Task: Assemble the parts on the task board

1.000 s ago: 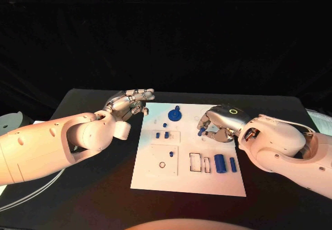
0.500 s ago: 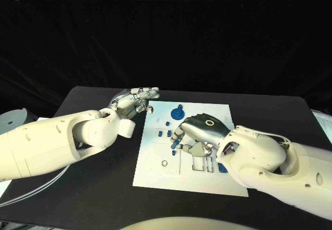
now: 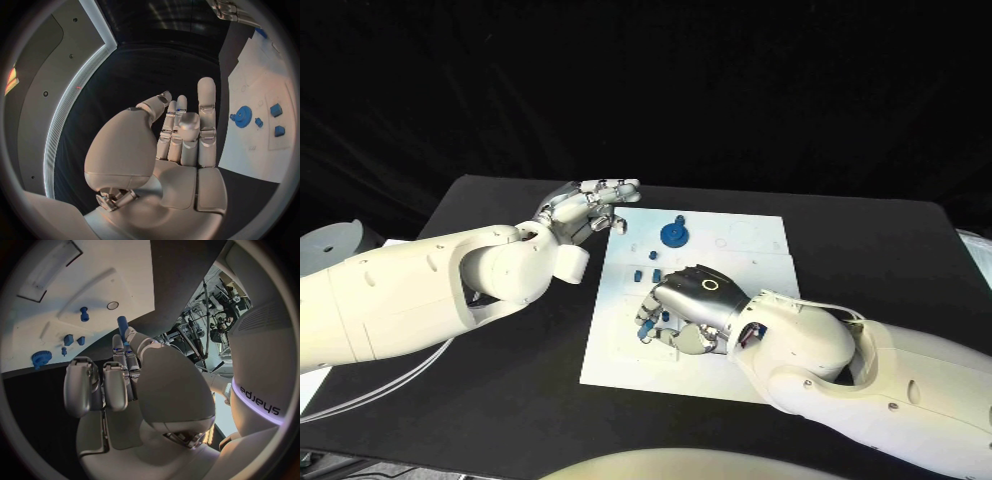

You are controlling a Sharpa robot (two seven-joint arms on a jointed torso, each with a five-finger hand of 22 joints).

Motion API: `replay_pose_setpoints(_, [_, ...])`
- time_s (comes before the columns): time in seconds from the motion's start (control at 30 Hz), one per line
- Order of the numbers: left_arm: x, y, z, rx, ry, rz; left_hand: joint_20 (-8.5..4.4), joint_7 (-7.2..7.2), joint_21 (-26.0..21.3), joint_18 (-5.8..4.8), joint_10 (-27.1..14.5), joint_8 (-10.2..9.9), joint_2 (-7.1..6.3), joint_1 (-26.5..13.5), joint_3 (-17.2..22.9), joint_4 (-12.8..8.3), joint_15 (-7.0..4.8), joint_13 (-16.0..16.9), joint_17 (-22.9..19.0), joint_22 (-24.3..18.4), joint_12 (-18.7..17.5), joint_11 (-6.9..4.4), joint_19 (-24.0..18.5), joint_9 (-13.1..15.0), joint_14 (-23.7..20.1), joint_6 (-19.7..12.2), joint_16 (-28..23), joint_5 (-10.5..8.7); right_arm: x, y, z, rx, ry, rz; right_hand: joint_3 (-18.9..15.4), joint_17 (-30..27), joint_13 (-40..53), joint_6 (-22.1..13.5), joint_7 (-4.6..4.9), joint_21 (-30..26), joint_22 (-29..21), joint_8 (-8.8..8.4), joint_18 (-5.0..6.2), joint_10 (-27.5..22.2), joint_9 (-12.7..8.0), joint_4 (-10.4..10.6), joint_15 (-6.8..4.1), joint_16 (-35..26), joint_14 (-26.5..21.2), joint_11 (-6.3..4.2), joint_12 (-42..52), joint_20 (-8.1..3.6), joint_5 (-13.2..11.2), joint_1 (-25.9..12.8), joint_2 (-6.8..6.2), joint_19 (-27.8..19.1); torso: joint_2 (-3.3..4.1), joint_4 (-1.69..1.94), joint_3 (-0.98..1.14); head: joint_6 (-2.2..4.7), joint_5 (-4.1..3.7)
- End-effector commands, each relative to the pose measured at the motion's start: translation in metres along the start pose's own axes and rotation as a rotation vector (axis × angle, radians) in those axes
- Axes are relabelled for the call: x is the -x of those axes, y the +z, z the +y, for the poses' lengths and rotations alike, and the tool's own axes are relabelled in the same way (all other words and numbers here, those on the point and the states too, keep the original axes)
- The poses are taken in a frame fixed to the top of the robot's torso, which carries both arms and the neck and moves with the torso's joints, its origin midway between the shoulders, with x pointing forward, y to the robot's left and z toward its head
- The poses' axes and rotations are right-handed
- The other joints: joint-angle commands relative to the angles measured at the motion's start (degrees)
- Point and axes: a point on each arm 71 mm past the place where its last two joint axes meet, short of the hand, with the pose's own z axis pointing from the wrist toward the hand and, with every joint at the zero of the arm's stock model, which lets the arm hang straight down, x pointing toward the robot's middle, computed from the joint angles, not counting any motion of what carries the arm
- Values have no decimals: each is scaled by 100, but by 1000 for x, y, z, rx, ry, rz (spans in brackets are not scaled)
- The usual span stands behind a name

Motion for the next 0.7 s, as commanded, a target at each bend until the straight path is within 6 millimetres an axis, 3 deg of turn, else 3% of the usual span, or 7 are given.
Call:
replay_pose_setpoints(0.03, [-3,0,0,-5,-6,24,27,14,-39,109,-44,20,52,-3,-15,-13,17,0,-9,-9,22,-4,-21,-3,-37,-44,-24,-12,-4,2,0,17,-26,13,10,3,-1,15,26,3,-4,17,32,149,11,-11,39,39,366,-98,-22,30,14,152,83,0,-1,4,1,-16,17])
replay_pose_setpoints(0.2, [-3,0,0,-4,-6,25,27,14,-39,109,-44,20,52,-3,-15,-13,17,0,-9,-9,22,-4,-21,-3,-37,-44,-24,-12,-11,5,-1,10,-30,34,11,-2,-1,15,27,2,-6,16,32,149,11,-12,39,35,365,-97,-23,31,14,152,83,-1,5,2,5,5,18])
replay_pose_setpoints(0.7, [-2,0,0,-3,-6,23,27,14,-39,109,-44,20,52,-3,-15,-13,17,0,-9,-9,22,-4,-21,-3,-37,-44,-24,-12,-19,6,-11,-29,-65,51,19,3,-1,14,32,1,-7,12,33,150,12,-15,43,40,366,-92,-31,34,14,146,87,-2,5,-6,10,-35,30])
